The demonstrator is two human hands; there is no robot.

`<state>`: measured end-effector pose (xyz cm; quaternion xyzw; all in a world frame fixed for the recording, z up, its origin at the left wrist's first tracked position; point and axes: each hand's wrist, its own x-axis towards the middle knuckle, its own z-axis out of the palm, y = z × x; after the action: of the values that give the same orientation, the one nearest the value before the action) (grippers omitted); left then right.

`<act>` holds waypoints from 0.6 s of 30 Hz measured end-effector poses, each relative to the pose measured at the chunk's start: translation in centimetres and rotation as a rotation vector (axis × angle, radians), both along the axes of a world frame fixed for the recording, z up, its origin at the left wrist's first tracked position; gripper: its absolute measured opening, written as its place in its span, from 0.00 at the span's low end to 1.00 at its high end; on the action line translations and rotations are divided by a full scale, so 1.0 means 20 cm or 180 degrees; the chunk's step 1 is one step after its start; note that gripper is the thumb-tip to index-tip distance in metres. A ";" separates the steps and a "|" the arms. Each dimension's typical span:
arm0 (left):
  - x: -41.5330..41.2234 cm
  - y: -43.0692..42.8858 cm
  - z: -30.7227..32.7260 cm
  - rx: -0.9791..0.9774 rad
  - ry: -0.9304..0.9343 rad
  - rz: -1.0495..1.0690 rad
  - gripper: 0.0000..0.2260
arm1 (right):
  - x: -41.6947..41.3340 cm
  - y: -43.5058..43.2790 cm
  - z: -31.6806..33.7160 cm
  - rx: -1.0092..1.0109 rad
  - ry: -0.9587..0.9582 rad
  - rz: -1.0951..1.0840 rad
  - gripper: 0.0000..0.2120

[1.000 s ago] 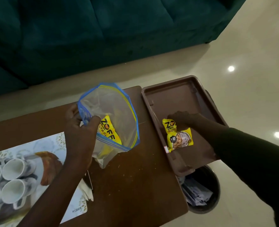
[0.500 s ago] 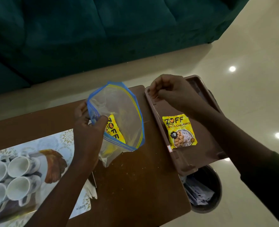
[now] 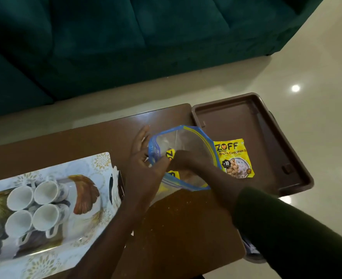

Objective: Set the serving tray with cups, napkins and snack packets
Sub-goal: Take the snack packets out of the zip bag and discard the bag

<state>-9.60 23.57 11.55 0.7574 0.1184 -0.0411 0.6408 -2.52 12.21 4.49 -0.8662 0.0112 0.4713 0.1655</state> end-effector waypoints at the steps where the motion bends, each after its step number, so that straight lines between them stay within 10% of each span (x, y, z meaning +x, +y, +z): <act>1: -0.02 -0.02 0.01 0.0048 -0.0037 -0.0053 0.28 | -0.02 0.01 -0.02 -0.0038 0.0028 -0.0001 0.18; 11: -0.05 0.02 -0.03 0.0075 -0.0134 0.0097 0.30 | -0.15 0.11 -0.13 -0.0001 -0.0288 -0.1044 0.21; 18: -0.02 0.03 -0.01 0.0190 -0.0282 0.0200 0.26 | -0.09 0.11 0.03 0.0088 -0.0978 0.0321 0.15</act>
<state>-10.09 24.17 11.25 0.7731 0.1149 0.0161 0.6235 -4.34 14.41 5.00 -0.9252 -0.0643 0.3410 0.1534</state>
